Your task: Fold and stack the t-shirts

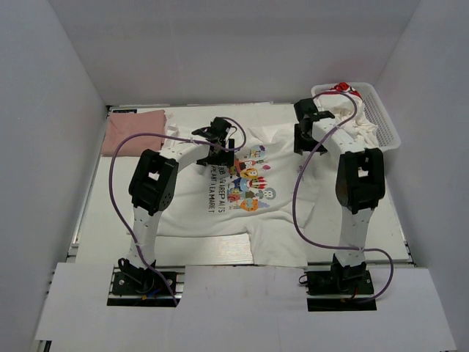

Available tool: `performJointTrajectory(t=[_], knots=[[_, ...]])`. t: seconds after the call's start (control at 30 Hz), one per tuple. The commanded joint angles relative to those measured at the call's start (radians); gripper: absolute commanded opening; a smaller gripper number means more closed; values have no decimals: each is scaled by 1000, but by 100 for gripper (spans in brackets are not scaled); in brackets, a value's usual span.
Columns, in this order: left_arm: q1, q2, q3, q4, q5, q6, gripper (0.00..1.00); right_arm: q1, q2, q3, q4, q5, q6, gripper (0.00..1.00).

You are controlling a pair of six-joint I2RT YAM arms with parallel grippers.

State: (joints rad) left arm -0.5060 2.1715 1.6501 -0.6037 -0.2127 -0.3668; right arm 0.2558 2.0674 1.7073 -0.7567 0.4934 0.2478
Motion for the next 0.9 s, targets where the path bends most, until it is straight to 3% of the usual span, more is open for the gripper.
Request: performJointTrajectory(t=[0.0,0.07,0.13,0.3,0.47,0.6,0.87], knots=[[1,-62,31,-2,27,16,100,22,-164,-54,95,-289,-61,74],[1,-90,31,-2,44,16,100,28,-207,-95,164,-429,-68,79],[12,-130,31,7,53,16,100,36,-173,-84,185,-467,-64,90],[69,-151,31,16,-7,5,100,54,-37,83,164,-521,-51,90],[147,-53,111,-51,-16,-26,100,79,161,236,128,-515,-36,90],[187,57,238,-96,-16,-35,100,88,275,362,114,-400,-4,90],[198,203,346,-59,-28,-9,100,83,382,397,137,-195,2,90]])
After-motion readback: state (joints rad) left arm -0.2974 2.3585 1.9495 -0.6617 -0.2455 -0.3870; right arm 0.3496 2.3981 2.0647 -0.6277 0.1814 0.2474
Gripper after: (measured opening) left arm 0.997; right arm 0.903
